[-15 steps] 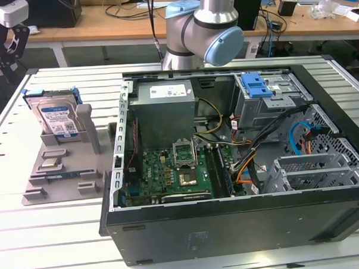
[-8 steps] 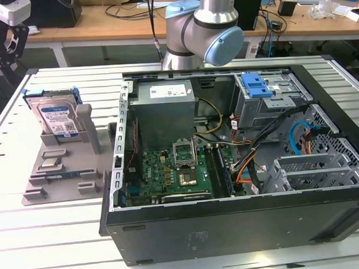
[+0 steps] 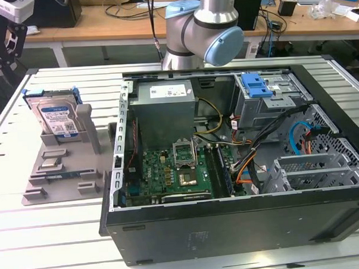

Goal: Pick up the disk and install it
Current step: 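Pick up the disk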

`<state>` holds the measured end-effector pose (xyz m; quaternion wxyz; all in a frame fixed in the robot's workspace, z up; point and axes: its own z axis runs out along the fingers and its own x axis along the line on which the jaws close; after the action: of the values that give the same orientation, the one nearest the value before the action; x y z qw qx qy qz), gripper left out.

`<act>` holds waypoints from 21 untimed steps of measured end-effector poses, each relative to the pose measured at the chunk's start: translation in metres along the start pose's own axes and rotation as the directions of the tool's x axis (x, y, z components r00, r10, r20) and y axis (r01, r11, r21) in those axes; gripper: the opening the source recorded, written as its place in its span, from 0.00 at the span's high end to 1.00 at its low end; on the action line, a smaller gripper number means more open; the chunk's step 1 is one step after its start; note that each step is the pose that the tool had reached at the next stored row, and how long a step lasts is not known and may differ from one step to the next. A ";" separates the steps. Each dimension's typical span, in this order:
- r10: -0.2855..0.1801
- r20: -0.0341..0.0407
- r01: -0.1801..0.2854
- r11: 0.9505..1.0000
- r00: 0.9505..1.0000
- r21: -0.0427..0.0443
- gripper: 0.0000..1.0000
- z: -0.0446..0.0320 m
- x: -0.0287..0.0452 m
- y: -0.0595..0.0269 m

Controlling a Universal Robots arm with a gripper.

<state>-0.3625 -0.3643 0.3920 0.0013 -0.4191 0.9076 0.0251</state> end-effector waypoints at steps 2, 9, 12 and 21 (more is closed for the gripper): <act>-0.030 -0.001 0.030 1.000 1.000 -0.001 0.89 0.0000 0.0000 0.0000; -0.148 -0.006 0.148 0.989 0.989 -0.004 0.89 0.0000 -0.0001 0.0000; -0.188 -0.008 0.188 0.982 0.982 -0.005 0.89 0.0000 -0.0002 0.0001; -0.296 -0.012 0.296 0.955 0.955 -0.009 0.89 0.0001 -0.0003 0.0002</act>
<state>-0.3625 -0.3639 0.3920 -0.0025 -0.5506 0.8344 0.0250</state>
